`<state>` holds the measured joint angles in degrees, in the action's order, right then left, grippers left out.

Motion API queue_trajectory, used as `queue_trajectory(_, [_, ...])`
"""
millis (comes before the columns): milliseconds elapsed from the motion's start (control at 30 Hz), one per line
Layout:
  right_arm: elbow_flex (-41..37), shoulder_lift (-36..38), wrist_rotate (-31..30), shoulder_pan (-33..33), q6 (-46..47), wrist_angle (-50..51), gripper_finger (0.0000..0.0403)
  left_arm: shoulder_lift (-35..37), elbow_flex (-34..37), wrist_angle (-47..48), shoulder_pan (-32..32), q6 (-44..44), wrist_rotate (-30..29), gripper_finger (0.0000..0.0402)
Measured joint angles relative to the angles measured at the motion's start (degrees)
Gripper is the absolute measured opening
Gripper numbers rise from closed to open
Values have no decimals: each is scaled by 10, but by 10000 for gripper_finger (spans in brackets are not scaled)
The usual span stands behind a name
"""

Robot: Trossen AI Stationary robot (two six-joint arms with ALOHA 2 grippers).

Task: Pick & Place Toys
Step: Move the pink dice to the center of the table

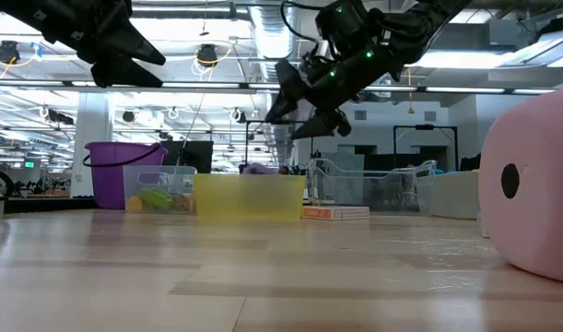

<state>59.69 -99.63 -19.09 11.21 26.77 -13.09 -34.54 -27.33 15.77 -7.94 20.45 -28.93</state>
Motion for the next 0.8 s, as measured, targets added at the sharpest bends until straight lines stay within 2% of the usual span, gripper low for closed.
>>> queue_trajectory(267, [0,0,2,-43,-72,-66,333,0,0,0,0,-5,0,301])
queue_trajectory(533, [0,0,-9,-133,-144,-45,333,-18,0,-1,0,-6,10,301])
queue_trajectory(667, [0,16,-85,-193,-155,-10,334,-70,0,-34,0,-5,24,301])
queue_trajectory(800, [-1,56,-196,-253,-156,68,333,-161,0,-140,0,-23,61,301])
